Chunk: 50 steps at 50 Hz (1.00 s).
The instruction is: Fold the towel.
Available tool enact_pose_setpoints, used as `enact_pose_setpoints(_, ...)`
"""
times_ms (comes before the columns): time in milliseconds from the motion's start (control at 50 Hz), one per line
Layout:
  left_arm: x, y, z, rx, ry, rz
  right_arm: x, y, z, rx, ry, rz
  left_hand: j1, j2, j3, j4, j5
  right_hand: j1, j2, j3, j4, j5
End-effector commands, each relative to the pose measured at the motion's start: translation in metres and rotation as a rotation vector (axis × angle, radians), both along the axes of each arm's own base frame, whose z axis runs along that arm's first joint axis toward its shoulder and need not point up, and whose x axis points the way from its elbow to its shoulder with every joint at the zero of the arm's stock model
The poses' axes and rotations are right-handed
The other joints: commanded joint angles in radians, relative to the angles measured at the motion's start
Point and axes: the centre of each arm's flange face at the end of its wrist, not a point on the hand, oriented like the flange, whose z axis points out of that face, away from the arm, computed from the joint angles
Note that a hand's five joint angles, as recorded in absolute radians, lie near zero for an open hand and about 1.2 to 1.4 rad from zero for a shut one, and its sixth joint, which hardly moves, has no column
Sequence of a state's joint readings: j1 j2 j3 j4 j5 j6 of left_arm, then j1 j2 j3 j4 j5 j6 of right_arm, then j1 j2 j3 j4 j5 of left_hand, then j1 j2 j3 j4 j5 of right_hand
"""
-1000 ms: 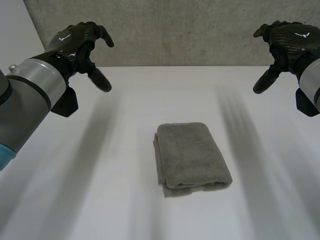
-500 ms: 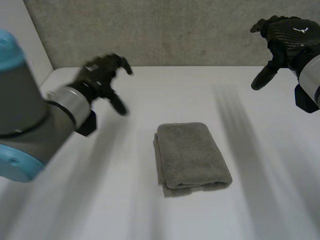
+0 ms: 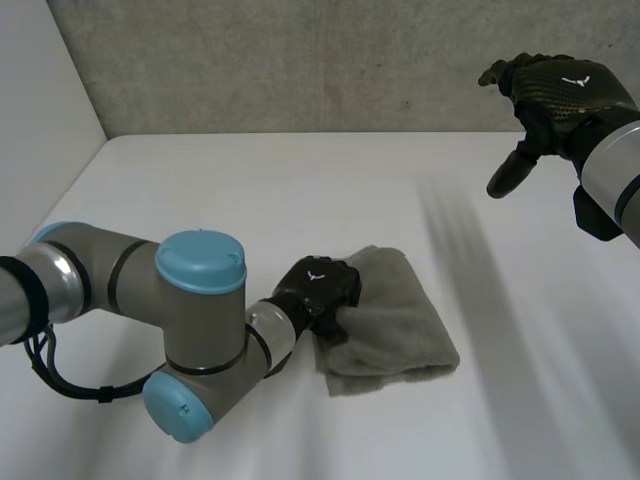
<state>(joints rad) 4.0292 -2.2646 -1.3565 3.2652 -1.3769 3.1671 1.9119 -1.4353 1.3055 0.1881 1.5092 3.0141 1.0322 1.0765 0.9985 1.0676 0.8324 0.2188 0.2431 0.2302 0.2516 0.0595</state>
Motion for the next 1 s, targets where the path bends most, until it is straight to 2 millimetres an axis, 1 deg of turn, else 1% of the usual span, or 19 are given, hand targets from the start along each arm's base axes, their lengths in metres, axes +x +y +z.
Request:
enact_pose_setpoints(20, 0.003, -0.009, 0.042, -0.099, 0.084, 0.037, 0.0, 0.0, -0.003, -0.007, 0.033, 0.001, 0.364, 0.32, 0.398, 0.329, 0.389, -0.044, -0.069, -0.056, -0.077, -0.06)
enact_pose_setpoints(80, 0.014, -0.023, 0.072, -0.201, 0.144, 0.121, 0.0, 0.0, -0.003, -0.01, 0.043, 0.002, 0.364, 0.32, 0.398, 0.329, 0.389, -0.044, -0.069, -0.056, -0.077, -0.06)
enact_pose_setpoints(120, 0.045, -0.054, 0.11, -0.341, 0.219, 0.309, 0.0, 0.0, -0.003, -0.011, 0.045, 0.002, 0.364, 0.32, 0.398, 0.329, 0.389, -0.044, -0.069, -0.056, -0.077, -0.06)
enact_pose_setpoints(180, 0.066, -0.069, 0.128, -0.417, 0.258, 0.429, 0.0, 0.0, -0.003, -0.011, 0.045, 0.002, 0.364, 0.32, 0.398, 0.329, 0.389, -0.044, -0.069, -0.056, -0.077, -0.06)
enact_pose_setpoints(220, 0.114, -0.091, 0.165, -0.586, 0.363, 0.703, 0.0, 0.0, -0.003, -0.011, 0.046, 0.004, 0.364, 0.32, 0.398, 0.329, 0.389, -0.044, -0.069, -0.056, -0.077, -0.06)
enact_pose_setpoints(240, 0.114, -0.092, 0.165, -0.587, 0.363, 0.705, 0.0, 0.001, -0.003, -0.013, 0.046, 0.004, 0.364, 0.32, 0.398, 0.329, 0.389, -0.044, -0.069, -0.056, -0.077, -0.06)
enact_pose_setpoints(280, 0.149, -0.095, 0.189, -0.723, 0.47, 0.906, 0.0, 0.0, -0.003, -0.014, 0.045, 0.004, 0.364, 0.32, 0.398, 0.329, 0.389, -0.044, -0.069, -0.056, -0.077, -0.06)
enact_pose_setpoints(340, 0.162, -0.091, 0.202, -0.818, 0.557, 0.966, 0.0, 0.001, -0.002, -0.016, 0.045, 0.005, 0.364, 0.32, 0.398, 0.329, 0.389, -0.044, -0.069, -0.056, -0.077, -0.06)
enact_pose_setpoints(460, 0.147, -0.083, 0.198, -0.835, 0.57, 0.853, 0.0, 0.002, -0.002, -0.016, 0.045, 0.005, 0.364, 0.32, 0.398, 0.329, 0.389, -0.044, -0.069, -0.056, -0.077, -0.06)
enact_pose_setpoints(500, 0.104, -0.063, 0.183, -0.768, 0.539, 0.595, 0.0, 0.002, -0.002, -0.014, 0.045, 0.005, 0.364, 0.32, 0.398, 0.329, 0.389, -0.044, -0.069, -0.056, -0.077, -0.06)
enact_pose_setpoints(560, 0.077, -0.05, 0.167, -0.715, 0.508, 0.435, 0.0, 0.003, -0.002, -0.014, 0.045, 0.007, 0.364, 0.32, 0.398, 0.329, 0.389, -0.044, -0.069, -0.056, -0.077, -0.06)
enact_pose_setpoints(600, 0.035, -0.018, 0.132, -0.589, 0.435, 0.128, 0.0, 0.003, -0.002, -0.016, 0.045, 0.007, 0.364, 0.32, 0.398, 0.329, 0.389, -0.044, -0.069, -0.056, -0.077, -0.06)
enact_pose_setpoints(640, 0.021, -0.003, 0.119, -0.528, 0.4, -0.001, 0.0, 0.003, -0.002, -0.014, 0.045, 0.007, 0.338, 0.294, 0.372, 0.303, 0.364, -0.044, -0.069, -0.056, -0.077, -0.06)
enact_pose_setpoints(660, 0.012, 0.009, 0.107, -0.471, 0.369, -0.1, 0.0, 0.003, -0.002, -0.014, 0.045, 0.007, 0.129, 0.085, 0.162, 0.093, 0.154, -0.044, -0.069, -0.056, -0.077, -0.06)
enact_pose_setpoints(720, 0.007, 0.017, 0.097, -0.421, 0.345, -0.18, 0.0, 0.003, -0.002, -0.016, 0.049, 0.007, -0.208, -0.252, -0.174, -0.243, -0.183, -0.044, -0.069, -0.056, -0.077, -0.06)
enact_pose_setpoints(760, 0.004, 0.019, 0.092, -0.376, 0.324, -0.222, 0.0, 0.003, -0.003, -0.017, 0.055, 0.007, -0.758, -0.802, -0.724, -0.793, -0.733, -0.044, -0.069, -0.056, -0.077, -0.06)
enact_pose_setpoints(880, 0.006, 0.006, 0.101, -0.382, 0.329, -0.163, 0.002, 0.005, -0.005, -0.027, 0.093, 0.018, -0.786, -0.831, -0.753, -0.822, -0.761, -0.044, -0.069, -0.056, -0.077, -0.06)
enact_pose_setpoints(920, 0.02, -0.016, 0.104, -0.396, 0.324, -0.057, 0.004, 0.007, -0.005, -0.029, 0.1, 0.026, -0.781, -0.825, -0.747, -0.816, -0.755, -0.044, -0.069, -0.056, -0.077, -0.06)
enact_pose_setpoints(1000, 0.029, -0.029, 0.107, -0.399, 0.329, 0.025, 0.01, 0.011, -0.008, -0.032, 0.126, 0.05, -0.763, -0.807, -0.729, -0.798, -0.738, -0.044, -0.069, -0.056, -0.077, -0.06)
